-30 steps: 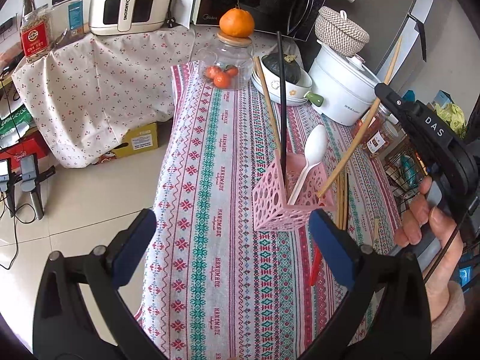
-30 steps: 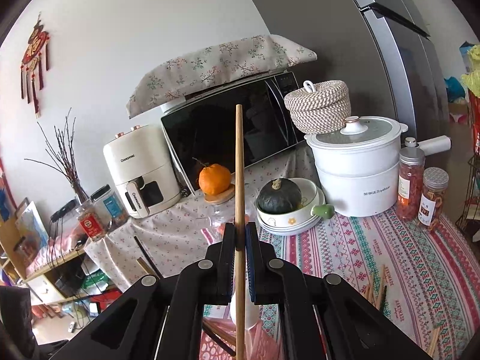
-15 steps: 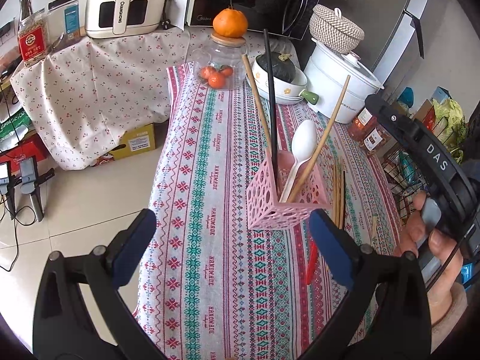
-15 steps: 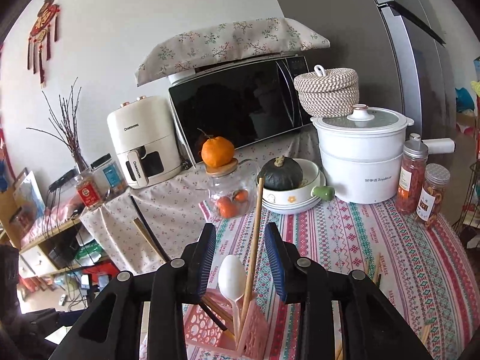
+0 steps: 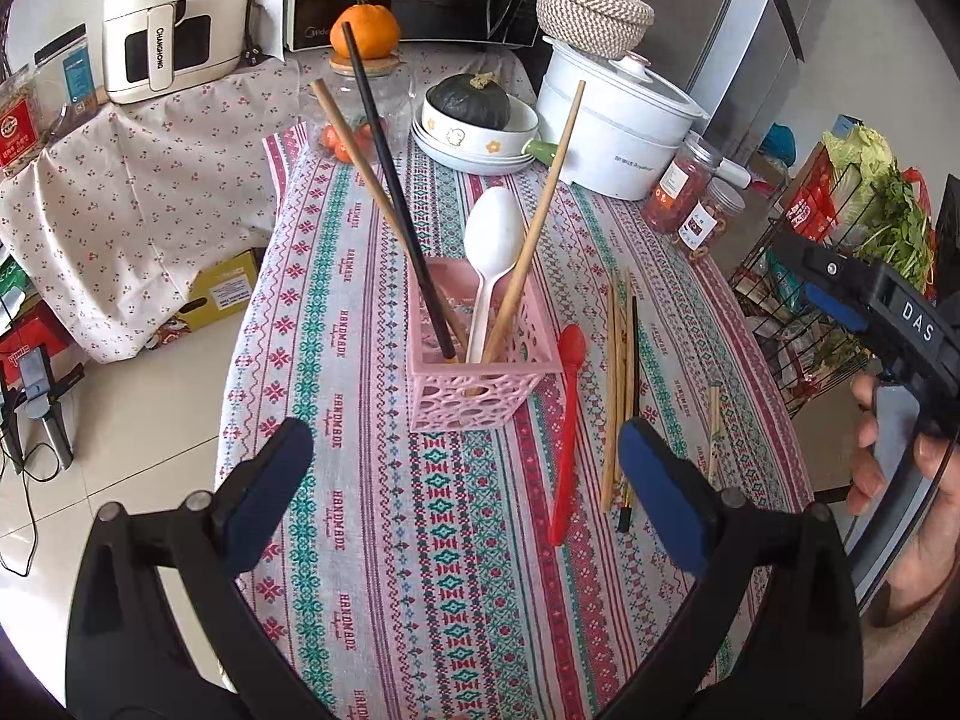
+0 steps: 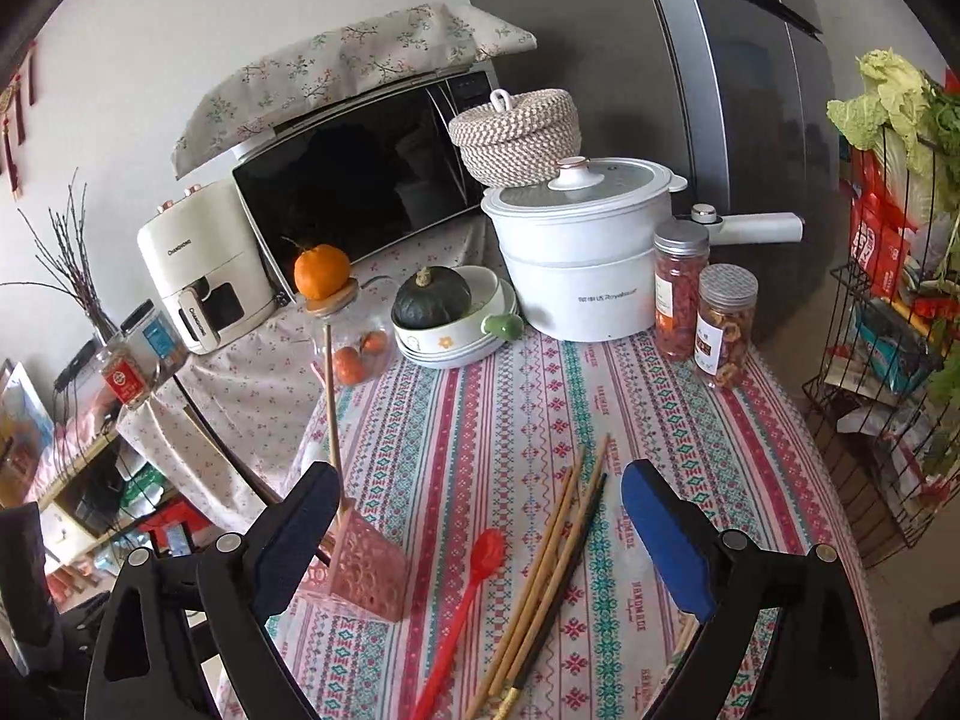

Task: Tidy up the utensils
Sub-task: 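Lower the wooden chopstick held in the right tool into the pink caddy, then move the right tool to the green-banded wooden chopstick and grasp it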

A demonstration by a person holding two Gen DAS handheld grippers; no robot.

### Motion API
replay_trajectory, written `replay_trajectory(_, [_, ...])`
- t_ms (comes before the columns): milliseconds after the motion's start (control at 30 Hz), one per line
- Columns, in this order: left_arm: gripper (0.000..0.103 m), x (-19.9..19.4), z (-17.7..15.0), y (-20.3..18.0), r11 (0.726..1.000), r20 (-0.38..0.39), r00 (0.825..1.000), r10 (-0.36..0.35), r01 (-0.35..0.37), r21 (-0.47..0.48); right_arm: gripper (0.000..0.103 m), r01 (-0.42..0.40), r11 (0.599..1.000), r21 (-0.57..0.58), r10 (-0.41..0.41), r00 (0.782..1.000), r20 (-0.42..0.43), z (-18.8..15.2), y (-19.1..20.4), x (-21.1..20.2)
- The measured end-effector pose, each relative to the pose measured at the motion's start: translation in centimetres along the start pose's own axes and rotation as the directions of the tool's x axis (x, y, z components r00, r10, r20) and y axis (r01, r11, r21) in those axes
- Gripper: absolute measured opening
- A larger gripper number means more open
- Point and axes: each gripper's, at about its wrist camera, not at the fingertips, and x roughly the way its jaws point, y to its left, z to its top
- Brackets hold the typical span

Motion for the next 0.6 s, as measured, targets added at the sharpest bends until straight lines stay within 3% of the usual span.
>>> replay_trajectory(167, [0.101,0.7,-0.5,-2.8,0.998,-0.021,1.000,-0.007,0.009,0.066,0.099,0.089,0.994,0.056,-0.078,0.983,-0.168,-0.8,-4.7,0.7])
replay_trajectory(367, [0.101,2.4,-1.1,-6.0,0.991,-0.071,0.997,-0.013,0.022,0.134,0.099,0.162,0.983,0.087,-0.127,0.939,-0.319,-2.8,-9.4,1.8])
replay_trajectory(600, [0.101,4.3,-1.6,-9.1,0.982,-0.120,0.993,-0.009,0.032,0.187,0.099,0.203,0.972,0.115,-0.140,0.903,-0.406,-4.8,-13.2,3.0])
